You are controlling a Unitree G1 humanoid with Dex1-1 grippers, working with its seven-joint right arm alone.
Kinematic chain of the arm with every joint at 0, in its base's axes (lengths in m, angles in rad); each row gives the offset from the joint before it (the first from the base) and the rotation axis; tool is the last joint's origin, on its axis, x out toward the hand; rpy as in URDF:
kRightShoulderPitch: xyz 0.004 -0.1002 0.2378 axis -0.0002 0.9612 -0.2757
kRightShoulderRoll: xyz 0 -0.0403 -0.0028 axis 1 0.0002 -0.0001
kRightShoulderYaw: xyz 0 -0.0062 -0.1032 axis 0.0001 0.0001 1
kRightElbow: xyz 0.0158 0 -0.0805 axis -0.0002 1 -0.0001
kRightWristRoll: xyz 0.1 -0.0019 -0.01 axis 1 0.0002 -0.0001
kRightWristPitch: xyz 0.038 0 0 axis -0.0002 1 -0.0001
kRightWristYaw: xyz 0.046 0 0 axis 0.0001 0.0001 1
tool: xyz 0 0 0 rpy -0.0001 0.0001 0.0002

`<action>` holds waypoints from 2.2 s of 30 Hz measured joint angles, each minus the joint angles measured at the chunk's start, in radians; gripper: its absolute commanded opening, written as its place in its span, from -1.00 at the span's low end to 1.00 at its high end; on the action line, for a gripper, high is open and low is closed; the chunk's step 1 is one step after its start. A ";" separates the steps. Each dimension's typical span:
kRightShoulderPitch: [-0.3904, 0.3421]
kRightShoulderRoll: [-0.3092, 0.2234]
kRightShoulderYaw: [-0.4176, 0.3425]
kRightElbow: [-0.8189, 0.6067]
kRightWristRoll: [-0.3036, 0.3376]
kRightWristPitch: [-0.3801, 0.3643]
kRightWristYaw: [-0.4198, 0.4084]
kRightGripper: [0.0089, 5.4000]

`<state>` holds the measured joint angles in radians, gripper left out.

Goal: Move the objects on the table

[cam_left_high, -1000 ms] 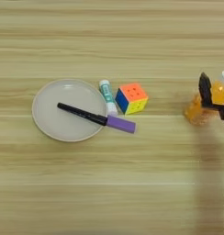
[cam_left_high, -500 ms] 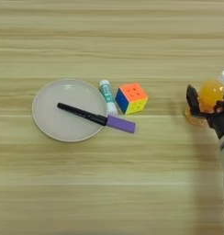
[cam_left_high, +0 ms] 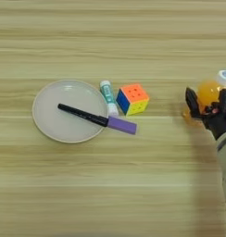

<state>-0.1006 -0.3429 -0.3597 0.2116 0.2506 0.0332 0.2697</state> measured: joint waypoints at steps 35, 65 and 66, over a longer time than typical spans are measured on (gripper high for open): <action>-0.448 0.064 0.133 0.704 -0.089 -0.364 0.087 0.26; -0.163 0.055 0.110 0.266 -0.056 -0.256 0.086 0.99; -0.155 0.054 0.105 0.256 -0.053 -0.249 0.085 0.99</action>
<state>-0.2554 -0.2894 -0.2544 0.4679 0.1980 -0.2155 0.3550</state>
